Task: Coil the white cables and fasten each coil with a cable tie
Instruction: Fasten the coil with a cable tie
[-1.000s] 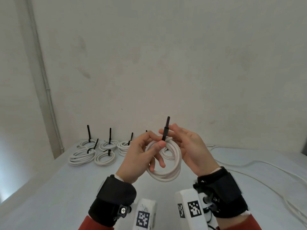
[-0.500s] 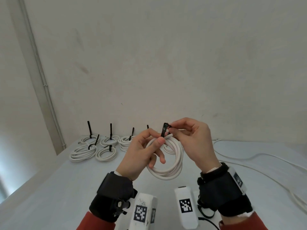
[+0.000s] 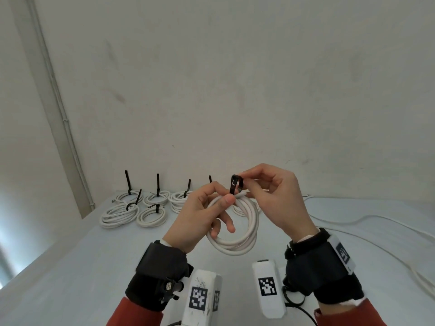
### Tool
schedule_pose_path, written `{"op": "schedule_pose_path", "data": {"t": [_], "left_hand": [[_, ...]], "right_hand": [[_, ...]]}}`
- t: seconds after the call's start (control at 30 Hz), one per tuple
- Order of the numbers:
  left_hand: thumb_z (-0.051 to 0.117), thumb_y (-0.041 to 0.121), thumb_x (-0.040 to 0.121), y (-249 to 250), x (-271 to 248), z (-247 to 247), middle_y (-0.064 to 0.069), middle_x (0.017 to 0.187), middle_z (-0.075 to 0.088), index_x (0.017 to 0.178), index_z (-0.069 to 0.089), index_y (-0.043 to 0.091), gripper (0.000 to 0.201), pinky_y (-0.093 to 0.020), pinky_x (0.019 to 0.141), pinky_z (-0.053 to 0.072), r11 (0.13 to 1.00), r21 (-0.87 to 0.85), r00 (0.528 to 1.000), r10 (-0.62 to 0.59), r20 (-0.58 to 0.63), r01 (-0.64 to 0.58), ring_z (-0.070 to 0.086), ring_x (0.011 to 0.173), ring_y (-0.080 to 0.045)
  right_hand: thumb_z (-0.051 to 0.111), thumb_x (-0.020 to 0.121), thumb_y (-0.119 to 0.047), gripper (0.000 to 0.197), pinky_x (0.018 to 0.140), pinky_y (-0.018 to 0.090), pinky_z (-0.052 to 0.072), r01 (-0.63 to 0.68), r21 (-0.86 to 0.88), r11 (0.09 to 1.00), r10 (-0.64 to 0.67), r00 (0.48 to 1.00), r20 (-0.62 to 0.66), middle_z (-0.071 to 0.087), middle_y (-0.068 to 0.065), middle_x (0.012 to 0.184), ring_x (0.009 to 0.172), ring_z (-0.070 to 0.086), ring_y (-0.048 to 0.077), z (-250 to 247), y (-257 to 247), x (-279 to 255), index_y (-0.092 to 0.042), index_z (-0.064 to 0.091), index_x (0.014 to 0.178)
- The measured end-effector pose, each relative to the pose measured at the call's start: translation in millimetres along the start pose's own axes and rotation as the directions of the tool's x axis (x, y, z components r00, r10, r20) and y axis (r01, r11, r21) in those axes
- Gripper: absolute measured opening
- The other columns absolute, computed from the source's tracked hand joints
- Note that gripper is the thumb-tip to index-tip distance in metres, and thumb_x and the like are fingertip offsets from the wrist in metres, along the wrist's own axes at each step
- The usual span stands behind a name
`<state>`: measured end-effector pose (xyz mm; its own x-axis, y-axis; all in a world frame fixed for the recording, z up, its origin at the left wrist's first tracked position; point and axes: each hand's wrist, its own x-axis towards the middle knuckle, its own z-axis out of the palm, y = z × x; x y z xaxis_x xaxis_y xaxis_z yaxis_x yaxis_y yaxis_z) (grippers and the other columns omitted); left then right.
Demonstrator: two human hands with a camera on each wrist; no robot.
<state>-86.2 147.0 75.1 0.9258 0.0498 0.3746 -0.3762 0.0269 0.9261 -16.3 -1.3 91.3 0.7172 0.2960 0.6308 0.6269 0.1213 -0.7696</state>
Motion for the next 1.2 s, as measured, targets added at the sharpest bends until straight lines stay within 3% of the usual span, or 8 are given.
{"op": "schedule_pose_path", "data": {"t": [0.1,0.23,0.37,0.47,0.57,0.73,0.9,1.2], "left_hand": [[0.062,0.025,0.079,1.6,-0.5,-2.7,-0.008,0.085,0.067,0.078,0.051,0.010,0.019,-0.017,0.031,0.032,0.999,0.027,1.000,-0.025,0.014,0.025,0.061,0.046,-0.019],[0.064,0.026,0.080,-0.2,-0.7,-3.3,-0.009,0.083,0.065,0.079,0.055,0.010,0.018,-0.017,0.032,0.032,0.996,0.082,0.999,-0.033,0.029,0.030,0.062,0.047,-0.020],[0.064,0.025,0.079,0.6,-0.2,-4.4,-0.010,0.084,0.067,0.074,0.055,0.014,0.015,-0.015,0.031,0.029,1.000,0.030,1.000,-0.005,0.001,0.005,0.060,0.045,-0.019],[0.068,0.020,0.084,1.6,-0.2,-5.1,-0.007,0.079,0.064,0.066,0.059,0.024,0.020,-0.013,0.030,0.027,0.998,-0.054,0.999,0.030,-0.018,-0.030,0.059,0.043,-0.018],[0.060,0.019,0.080,3.0,-0.4,-3.8,-0.005,0.079,0.064,0.064,0.060,0.028,0.019,-0.013,0.029,0.027,0.993,-0.110,0.999,0.044,-0.025,-0.046,0.058,0.042,-0.018],[0.063,0.021,0.079,4.4,-1.3,-3.4,-0.006,0.080,0.063,0.063,0.060,0.028,0.017,-0.013,0.029,0.027,0.992,-0.113,0.998,0.055,-0.031,-0.058,0.058,0.042,-0.018],[0.061,0.020,0.079,2.9,-1.4,-1.7,-0.020,0.088,0.054,0.064,0.060,0.027,0.017,-0.013,0.030,0.027,0.995,-0.079,0.998,0.064,-0.016,-0.065,0.058,0.043,-0.019],[0.070,0.026,0.077,2.5,-1.5,-0.5,-0.018,0.085,0.059,0.066,0.059,0.024,0.016,-0.013,0.030,0.028,0.994,-0.093,0.998,0.057,-0.005,-0.057,0.059,0.043,-0.020]], "right_hand": [[0.060,0.083,-0.018,0.016,0.067,0.037,0.059,-0.056,0.115,0.992,0.046,0.995,0.086,0.073,0.013,0.085,0.079,0.072,0.027,-5.1,-6.9,-2.0,-0.004,0.069,0.087],[0.079,0.073,-0.034,0.030,0.065,0.039,0.058,-0.066,0.067,0.996,0.062,0.996,0.064,0.072,0.012,0.080,0.074,0.071,0.026,-1.4,-12.9,-3.6,-0.008,0.067,0.081],[0.066,0.079,-0.032,0.023,0.064,0.034,0.057,-0.117,0.165,0.979,0.104,0.991,0.082,0.072,0.014,0.089,0.078,0.071,0.027,-2.1,-15.2,-2.4,-0.011,0.068,0.090],[0.060,0.091,-0.011,0.012,0.061,0.031,0.057,-0.110,0.221,0.969,0.104,0.994,0.036,0.073,0.012,0.089,0.073,0.072,0.024,-2.3,-15.0,-1.3,-0.010,0.066,0.101],[0.060,0.090,0.001,0.013,0.060,0.027,0.057,-0.042,0.188,0.981,0.051,0.998,-0.041,0.074,0.009,0.084,0.066,0.071,0.021,-0.7,-10.3,-0.9,-0.009,0.068,0.090],[0.063,0.089,-0.002,0.022,0.070,0.030,0.059,0.104,-0.029,0.994,-0.104,0.995,-0.002,0.073,0.003,0.081,0.076,0.072,0.018,-3.8,-5.7,-2.0,-0.021,0.074,0.086],[0.064,0.089,-0.004,0.024,0.071,0.036,0.060,0.168,-0.154,0.974,-0.168,0.986,0.014,0.074,-0.003,0.080,0.077,0.072,0.016,-3.9,-8.0,-3.3,-0.026,0.075,0.089],[0.065,0.089,-0.006,0.018,0.070,0.035,0.060,0.174,-0.138,0.975,-0.176,0.984,-0.003,0.074,-0.003,0.082,0.074,0.072,0.015,-1.6,-7.9,-4.3,-0.020,0.076,0.094]]}}
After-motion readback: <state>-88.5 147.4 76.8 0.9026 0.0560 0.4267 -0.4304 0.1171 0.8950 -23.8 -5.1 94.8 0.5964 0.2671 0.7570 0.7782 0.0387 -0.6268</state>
